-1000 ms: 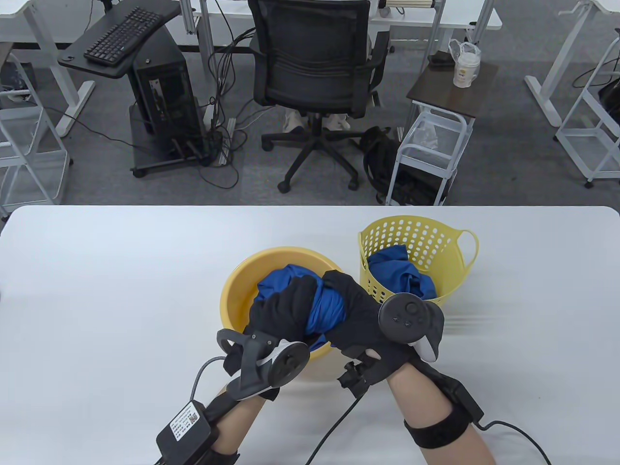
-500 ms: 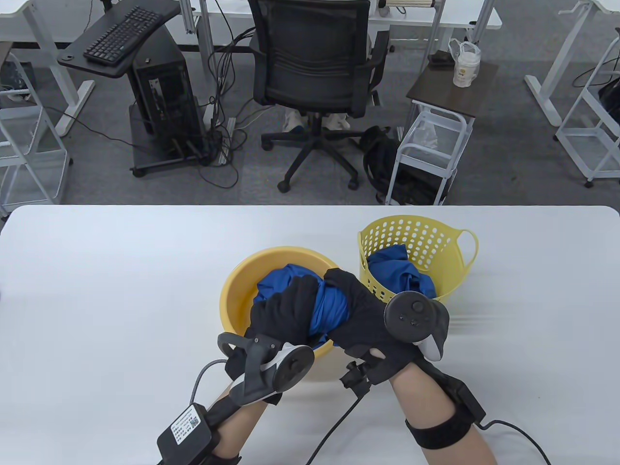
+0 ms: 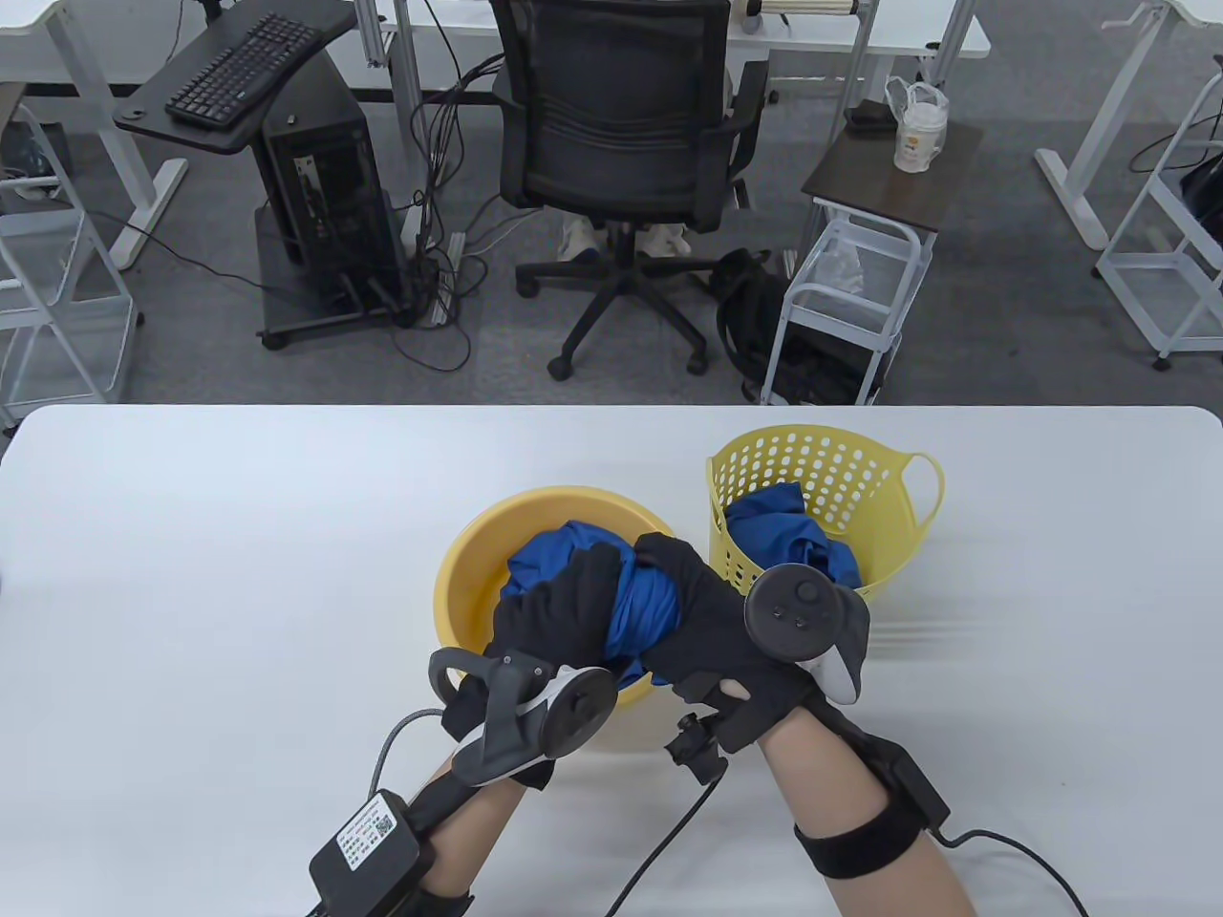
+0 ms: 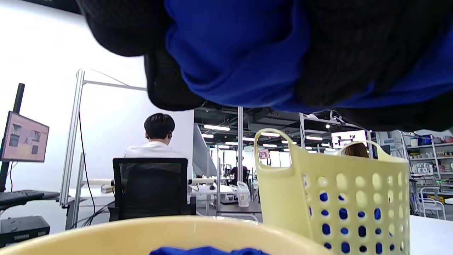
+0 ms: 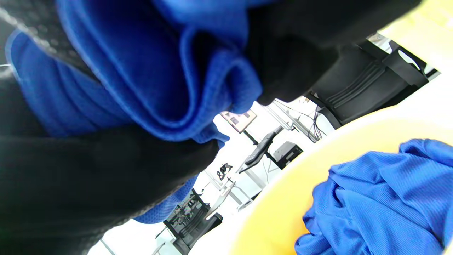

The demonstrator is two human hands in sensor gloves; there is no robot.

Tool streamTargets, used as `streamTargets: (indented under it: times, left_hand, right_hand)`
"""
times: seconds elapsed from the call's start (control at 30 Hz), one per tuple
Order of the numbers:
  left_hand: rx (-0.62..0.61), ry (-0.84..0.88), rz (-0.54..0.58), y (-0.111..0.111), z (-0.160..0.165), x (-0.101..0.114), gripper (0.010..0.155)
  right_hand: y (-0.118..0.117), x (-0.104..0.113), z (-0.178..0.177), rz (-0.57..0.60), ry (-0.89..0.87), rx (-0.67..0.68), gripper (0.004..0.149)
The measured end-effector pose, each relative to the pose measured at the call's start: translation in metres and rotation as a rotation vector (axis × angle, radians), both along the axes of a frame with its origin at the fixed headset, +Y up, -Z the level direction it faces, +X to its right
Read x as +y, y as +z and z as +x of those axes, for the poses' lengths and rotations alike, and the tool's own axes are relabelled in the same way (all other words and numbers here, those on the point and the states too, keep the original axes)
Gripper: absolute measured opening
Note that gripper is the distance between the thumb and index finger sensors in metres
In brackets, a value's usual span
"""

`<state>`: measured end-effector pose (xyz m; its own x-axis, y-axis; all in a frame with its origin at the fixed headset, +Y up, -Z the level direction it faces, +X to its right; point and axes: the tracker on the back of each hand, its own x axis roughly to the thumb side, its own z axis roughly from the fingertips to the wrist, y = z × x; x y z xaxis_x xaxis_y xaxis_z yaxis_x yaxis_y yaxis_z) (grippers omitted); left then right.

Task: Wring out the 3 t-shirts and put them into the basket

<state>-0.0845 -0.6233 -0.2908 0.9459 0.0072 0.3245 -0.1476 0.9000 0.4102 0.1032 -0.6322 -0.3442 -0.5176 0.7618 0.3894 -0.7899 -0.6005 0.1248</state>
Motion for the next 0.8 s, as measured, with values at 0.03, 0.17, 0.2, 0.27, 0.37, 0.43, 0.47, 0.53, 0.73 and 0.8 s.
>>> streamTargets:
  times: [0.03, 0.17, 0.2, 0.27, 0.37, 0.43, 0.47, 0.53, 0.73, 0.8]
  left_hand:
    - [-0.003, 0.012, -0.021, -0.002, -0.002, 0.0, 0.109]
    - [-0.101, 0.121, -0.123, -0.007, -0.015, 0.006, 0.112]
    - [-0.118, 0.163, -0.118, -0.006, -0.018, 0.008, 0.112]
    - [-0.187, 0.32, -0.095, -0.005, -0.027, 0.013, 0.103]
    - [-0.203, 0.406, -0.19, -0.008, -0.034, 0.014, 0.097]
    - [-0.128, 0.376, -0.258, -0.014, -0.038, 0.009, 0.094]
    - [-0.073, 0.353, -0.304, -0.02, -0.04, 0.004, 0.093]
    - [0.003, 0.324, -0.397, -0.029, -0.041, -0.009, 0.09]
    - [0.293, 0.275, -0.696, -0.057, -0.026, -0.042, 0.073]
    - [0.327, 0.211, -0.855, -0.071, -0.018, -0.049, 0.075]
  right_hand:
    - [-0.001, 0.0, 0.0, 0.001, 0.002, 0.005, 0.09]
    - [0.0, 0.012, 0.011, 0.06, 0.003, 0.031, 0.093]
    - [0.0, 0.015, 0.016, 0.062, -0.047, 0.019, 0.093]
    - [-0.004, 0.021, 0.036, 0.02, -0.261, 0.014, 0.093]
    - [-0.006, 0.029, 0.075, 0.03, -0.46, -0.144, 0.091]
    - [-0.003, 0.034, 0.1, 0.163, -0.341, -0.352, 0.093]
    - [-0.003, 0.035, 0.11, 0.243, -0.217, -0.469, 0.093]
    - [-0.006, 0.031, 0.121, 0.28, 0.017, -0.624, 0.094]
    - [-0.035, 0.001, 0.108, -0.061, 0.198, -0.387, 0.079]
    - [-0.034, 0.002, 0.103, -0.061, 0.185, -0.364, 0.078]
